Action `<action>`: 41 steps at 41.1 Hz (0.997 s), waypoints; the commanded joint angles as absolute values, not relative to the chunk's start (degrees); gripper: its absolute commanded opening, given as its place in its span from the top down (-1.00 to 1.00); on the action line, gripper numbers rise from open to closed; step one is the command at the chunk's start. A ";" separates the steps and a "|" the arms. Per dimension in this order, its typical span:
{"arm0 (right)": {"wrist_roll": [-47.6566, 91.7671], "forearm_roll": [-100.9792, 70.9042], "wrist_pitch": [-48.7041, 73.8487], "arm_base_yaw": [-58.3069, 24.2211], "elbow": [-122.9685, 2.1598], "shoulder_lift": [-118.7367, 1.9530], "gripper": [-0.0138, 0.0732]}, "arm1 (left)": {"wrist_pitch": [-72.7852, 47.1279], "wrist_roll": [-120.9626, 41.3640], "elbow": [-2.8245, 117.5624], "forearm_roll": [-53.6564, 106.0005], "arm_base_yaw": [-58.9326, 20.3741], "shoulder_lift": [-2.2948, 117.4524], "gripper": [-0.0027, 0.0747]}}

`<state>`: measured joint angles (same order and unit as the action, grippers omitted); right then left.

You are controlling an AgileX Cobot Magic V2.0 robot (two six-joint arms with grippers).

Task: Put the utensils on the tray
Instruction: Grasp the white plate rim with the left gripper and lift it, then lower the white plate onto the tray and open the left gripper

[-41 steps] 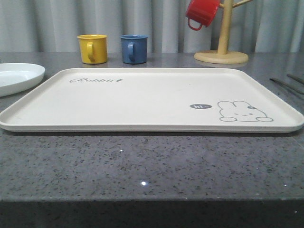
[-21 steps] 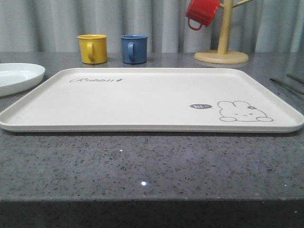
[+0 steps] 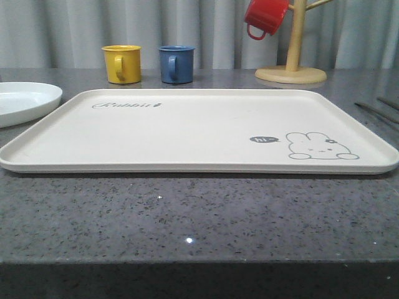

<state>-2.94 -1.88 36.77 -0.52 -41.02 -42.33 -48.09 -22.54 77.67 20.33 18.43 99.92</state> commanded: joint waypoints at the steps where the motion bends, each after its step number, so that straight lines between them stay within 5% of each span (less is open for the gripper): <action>1: -2.41 -1.23 33.17 -0.51 -43.01 -42.47 -0.46 | -47.12 -22.62 81.35 21.21 18.20 94.90 0.98; 14: -2.41 -1.23 33.17 -0.51 -43.01 -42.47 -0.46 | -56.87 -23.83 88.25 27.49 15.50 90.09 0.98; 41: -2.41 -1.23 33.17 -0.51 -43.01 -42.47 -0.46 | -61.64 -25.22 86.28 27.10 -9.55 96.89 0.98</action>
